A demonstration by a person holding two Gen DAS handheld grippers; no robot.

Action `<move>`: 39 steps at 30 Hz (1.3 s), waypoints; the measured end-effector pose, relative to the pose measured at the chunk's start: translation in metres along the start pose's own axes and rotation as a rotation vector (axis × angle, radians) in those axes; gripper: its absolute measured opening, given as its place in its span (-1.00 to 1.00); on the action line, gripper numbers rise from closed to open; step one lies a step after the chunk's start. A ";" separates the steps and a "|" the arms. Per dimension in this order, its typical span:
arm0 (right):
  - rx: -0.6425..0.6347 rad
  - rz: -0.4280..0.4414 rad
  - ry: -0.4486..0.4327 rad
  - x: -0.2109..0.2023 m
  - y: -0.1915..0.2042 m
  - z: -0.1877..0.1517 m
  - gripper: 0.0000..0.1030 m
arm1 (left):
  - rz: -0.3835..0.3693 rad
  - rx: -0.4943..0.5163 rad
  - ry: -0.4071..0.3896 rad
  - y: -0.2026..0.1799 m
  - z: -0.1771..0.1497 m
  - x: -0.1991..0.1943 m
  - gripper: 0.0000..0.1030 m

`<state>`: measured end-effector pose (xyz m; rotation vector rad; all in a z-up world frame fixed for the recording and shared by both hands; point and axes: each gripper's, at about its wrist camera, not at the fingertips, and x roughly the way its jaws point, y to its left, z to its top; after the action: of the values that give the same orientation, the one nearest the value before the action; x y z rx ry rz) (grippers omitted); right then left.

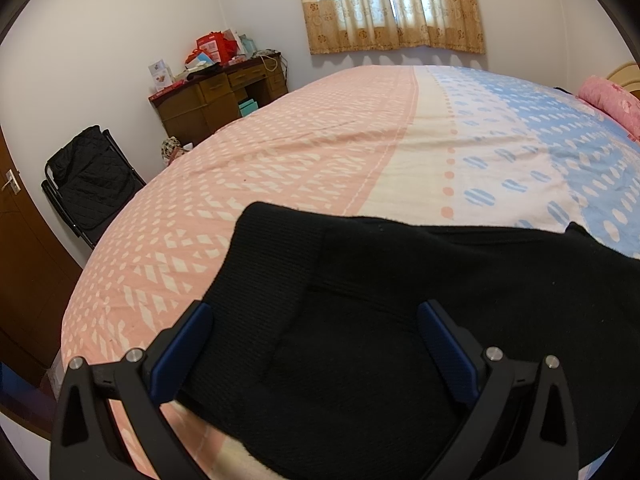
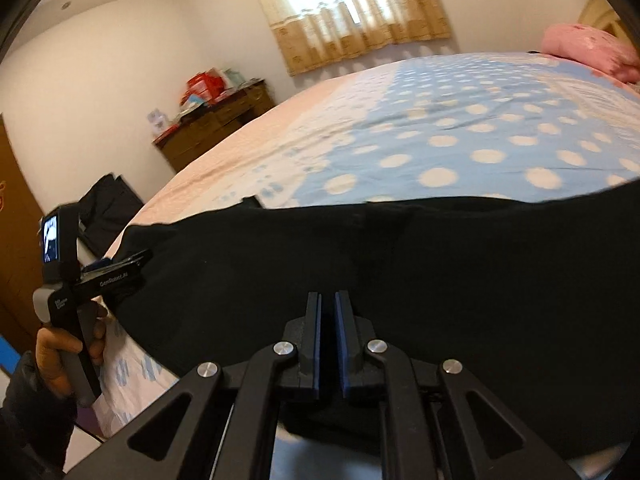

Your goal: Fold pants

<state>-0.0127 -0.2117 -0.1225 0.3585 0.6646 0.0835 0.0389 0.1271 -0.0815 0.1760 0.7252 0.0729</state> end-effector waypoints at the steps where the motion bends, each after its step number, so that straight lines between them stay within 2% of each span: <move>1: -0.012 0.000 0.022 0.007 0.003 0.003 -0.82 | 0.000 0.000 0.000 0.000 0.000 0.000 1.00; 3: 0.014 0.022 0.009 -0.001 0.003 0.011 -0.82 | -0.001 -0.001 0.000 0.000 0.000 0.000 1.00; 5: 0.071 0.040 -0.099 -0.030 -0.006 0.022 -0.82 | -0.003 -0.001 0.000 -0.001 0.000 0.001 1.00; 6: 0.078 0.010 -0.172 -0.054 -0.015 0.030 -0.82 | -0.002 -0.001 0.000 -0.001 0.000 0.001 1.00; 8: 0.077 -0.087 -0.253 -0.090 -0.032 0.038 -0.82 | 0.000 0.000 0.000 -0.001 0.000 0.001 1.00; 9: 0.086 -0.180 -0.283 -0.110 -0.049 0.040 -0.82 | -0.001 -0.001 0.000 -0.001 0.000 0.001 1.00; 12: 0.140 -0.356 -0.255 -0.137 -0.095 0.032 -0.82 | -0.001 -0.001 0.000 -0.001 0.000 0.001 1.00; 13: 0.161 -0.368 -0.229 -0.138 -0.108 0.027 -0.82 | -0.001 -0.001 0.000 -0.001 0.000 0.001 1.00; 17: 0.281 -0.398 -0.100 -0.106 -0.149 0.004 -0.83 | 0.003 0.000 0.000 -0.001 -0.001 0.002 1.00; 18: 0.308 -0.379 -0.176 -0.108 -0.152 -0.002 -0.82 | 0.002 -0.001 -0.001 0.000 -0.002 0.002 1.00; 20: 0.317 -0.387 -0.196 -0.108 -0.150 -0.004 -0.82 | 0.002 -0.001 0.000 0.000 -0.001 0.002 1.00; 23: 0.268 -0.401 -0.158 -0.107 -0.145 0.005 -0.82 | 0.003 -0.001 -0.001 0.000 -0.002 0.002 1.00; 25: 0.299 -0.382 -0.220 -0.122 -0.145 0.007 -0.82 | 0.003 -0.002 -0.003 0.000 -0.002 0.002 1.00; 27: 0.280 -0.419 -0.284 -0.132 -0.140 0.008 -0.82 | 0.005 -0.001 -0.004 -0.001 -0.002 0.003 1.00; 28: 0.267 -0.441 -0.282 -0.130 -0.139 0.009 -0.82 | 0.006 0.000 -0.003 -0.001 -0.002 0.003 1.00; 31: 0.301 -0.417 -0.163 -0.097 -0.154 0.011 -0.81 | 0.004 -0.002 -0.005 -0.002 -0.002 0.003 1.00; 32: 0.304 -0.412 -0.188 -0.095 -0.155 0.009 -0.81 | 0.001 -0.003 -0.007 -0.002 -0.002 0.003 1.00; 35: 0.274 -0.463 -0.138 -0.094 -0.144 0.019 -0.81 | -0.002 -0.006 -0.010 -0.002 -0.003 0.002 1.00; 37: 0.261 -0.408 -0.200 -0.105 -0.123 0.022 -0.81 | 0.002 -0.004 -0.009 -0.002 -0.003 0.002 1.00; 39: 0.163 -0.340 -0.247 -0.108 -0.086 0.024 -0.81 | 0.003 -0.004 -0.011 -0.001 -0.004 0.001 1.00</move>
<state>-0.0862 -0.3202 -0.0712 0.4001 0.4805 -0.3354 0.0374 0.1265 -0.0851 0.1739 0.7142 0.0765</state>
